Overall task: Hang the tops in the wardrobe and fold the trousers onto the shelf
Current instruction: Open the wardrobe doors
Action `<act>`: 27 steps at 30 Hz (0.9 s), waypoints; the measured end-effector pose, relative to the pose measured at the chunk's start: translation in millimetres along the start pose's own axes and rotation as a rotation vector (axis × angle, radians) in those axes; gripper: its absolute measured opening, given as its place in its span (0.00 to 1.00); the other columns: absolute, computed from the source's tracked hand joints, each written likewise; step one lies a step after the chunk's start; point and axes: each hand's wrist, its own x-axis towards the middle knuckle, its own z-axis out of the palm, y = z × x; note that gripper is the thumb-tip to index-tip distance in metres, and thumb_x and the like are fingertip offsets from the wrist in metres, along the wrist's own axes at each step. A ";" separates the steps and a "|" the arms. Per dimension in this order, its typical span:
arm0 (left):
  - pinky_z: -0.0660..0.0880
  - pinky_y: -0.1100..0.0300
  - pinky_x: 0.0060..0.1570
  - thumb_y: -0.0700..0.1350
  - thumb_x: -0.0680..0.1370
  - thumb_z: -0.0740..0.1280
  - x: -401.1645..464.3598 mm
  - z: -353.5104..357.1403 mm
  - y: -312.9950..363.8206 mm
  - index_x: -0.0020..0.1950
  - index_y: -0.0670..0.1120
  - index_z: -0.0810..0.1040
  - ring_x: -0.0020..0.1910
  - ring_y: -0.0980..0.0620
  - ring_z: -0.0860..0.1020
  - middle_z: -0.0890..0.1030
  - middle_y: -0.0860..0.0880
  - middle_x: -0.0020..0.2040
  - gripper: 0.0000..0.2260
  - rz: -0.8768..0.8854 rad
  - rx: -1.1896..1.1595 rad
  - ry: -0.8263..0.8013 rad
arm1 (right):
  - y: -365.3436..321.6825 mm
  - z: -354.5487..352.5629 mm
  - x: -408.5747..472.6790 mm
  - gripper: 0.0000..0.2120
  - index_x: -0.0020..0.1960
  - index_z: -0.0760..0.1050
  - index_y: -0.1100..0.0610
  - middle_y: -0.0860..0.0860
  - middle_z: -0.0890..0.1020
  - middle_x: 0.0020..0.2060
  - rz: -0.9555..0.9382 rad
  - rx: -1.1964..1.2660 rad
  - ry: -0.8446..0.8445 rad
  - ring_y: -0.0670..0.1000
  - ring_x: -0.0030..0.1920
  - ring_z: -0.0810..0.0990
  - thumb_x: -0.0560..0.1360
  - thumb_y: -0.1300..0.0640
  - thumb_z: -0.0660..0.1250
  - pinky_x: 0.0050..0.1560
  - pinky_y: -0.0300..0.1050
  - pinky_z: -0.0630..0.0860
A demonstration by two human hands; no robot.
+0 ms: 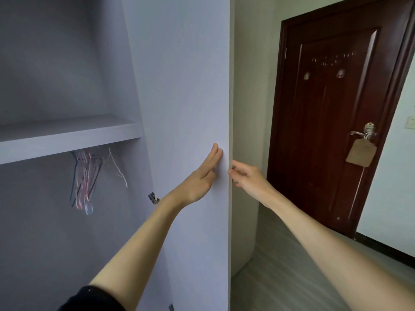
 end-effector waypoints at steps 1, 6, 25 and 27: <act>0.47 0.84 0.61 0.34 0.82 0.48 -0.2 -0.1 -0.7 0.77 0.54 0.48 0.66 0.79 0.45 0.43 0.73 0.69 0.26 0.003 0.005 0.005 | 1.2 0.4 0.5 0.19 0.62 0.63 0.72 0.72 0.71 0.55 -0.008 -0.012 -0.004 0.70 0.58 0.68 0.80 0.57 0.59 0.60 0.69 0.66; 0.52 0.84 0.60 0.35 0.81 0.51 -8.3 1.8 0.6 0.76 0.54 0.55 0.69 0.73 0.49 0.48 0.70 0.72 0.25 0.040 0.005 0.120 | 4.6 5.5 -0.5 0.16 0.62 0.66 0.66 0.69 0.73 0.55 -0.026 -0.037 0.000 0.69 0.57 0.71 0.80 0.55 0.59 0.60 0.66 0.69; 0.67 0.77 0.49 0.44 0.82 0.57 -109.3 112.9 -30.4 0.69 0.50 0.69 0.57 0.60 0.71 0.72 0.57 0.59 0.15 -0.102 -0.156 -0.177 | 67.1 37.1 -179.3 0.15 0.67 0.72 0.58 0.55 0.77 0.63 0.462 -0.192 0.211 0.53 0.60 0.77 0.81 0.58 0.59 0.40 0.27 0.70; 0.67 0.70 0.54 0.44 0.82 0.57 -127.6 133.8 -30.5 0.70 0.49 0.67 0.59 0.57 0.72 0.73 0.54 0.59 0.16 -0.101 -0.158 -0.291 | 70.5 45.3 -220.5 0.15 0.66 0.73 0.61 0.58 0.78 0.62 0.549 -0.201 0.253 0.55 0.59 0.78 0.81 0.58 0.58 0.42 0.30 0.71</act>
